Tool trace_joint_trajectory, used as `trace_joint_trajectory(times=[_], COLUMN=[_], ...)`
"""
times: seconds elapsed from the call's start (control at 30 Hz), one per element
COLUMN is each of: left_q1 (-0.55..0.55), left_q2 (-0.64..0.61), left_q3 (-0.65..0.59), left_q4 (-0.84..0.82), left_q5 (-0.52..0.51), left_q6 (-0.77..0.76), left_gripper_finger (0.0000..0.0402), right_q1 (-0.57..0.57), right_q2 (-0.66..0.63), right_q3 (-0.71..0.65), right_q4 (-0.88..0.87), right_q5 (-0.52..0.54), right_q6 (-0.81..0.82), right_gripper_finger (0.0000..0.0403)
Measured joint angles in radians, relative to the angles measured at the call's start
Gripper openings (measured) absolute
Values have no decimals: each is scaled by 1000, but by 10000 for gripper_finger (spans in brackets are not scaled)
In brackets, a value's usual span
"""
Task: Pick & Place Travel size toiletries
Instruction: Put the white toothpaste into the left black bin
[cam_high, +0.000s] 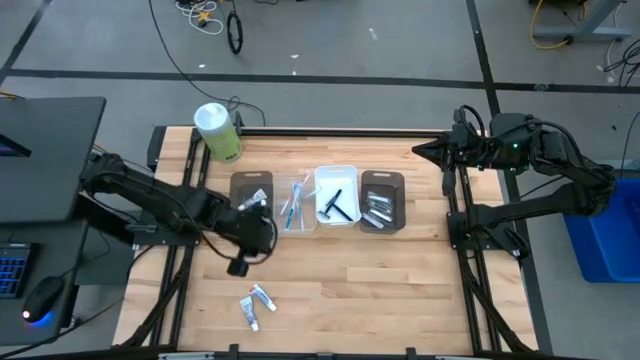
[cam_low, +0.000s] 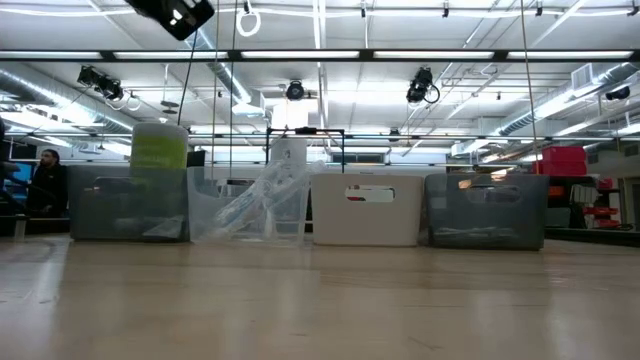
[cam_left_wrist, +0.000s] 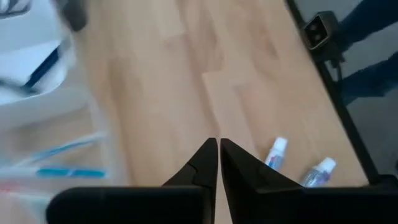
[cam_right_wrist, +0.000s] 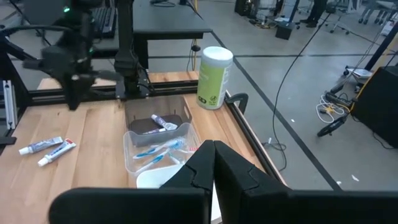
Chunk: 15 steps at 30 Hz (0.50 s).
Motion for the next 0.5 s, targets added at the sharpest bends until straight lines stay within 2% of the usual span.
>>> trace_joint_trajectory(times=[0.5], left_q1=[-158], left_q2=[198], left_q3=[-2], left_q4=[83], left_q5=[86], left_q6=[-1], left_gripper_finger=[23], right_q1=[0], right_q2=[0], right_q3=[0], right_q4=[9], right_q5=[-1], right_q6=[4], right_gripper_finger=[14])
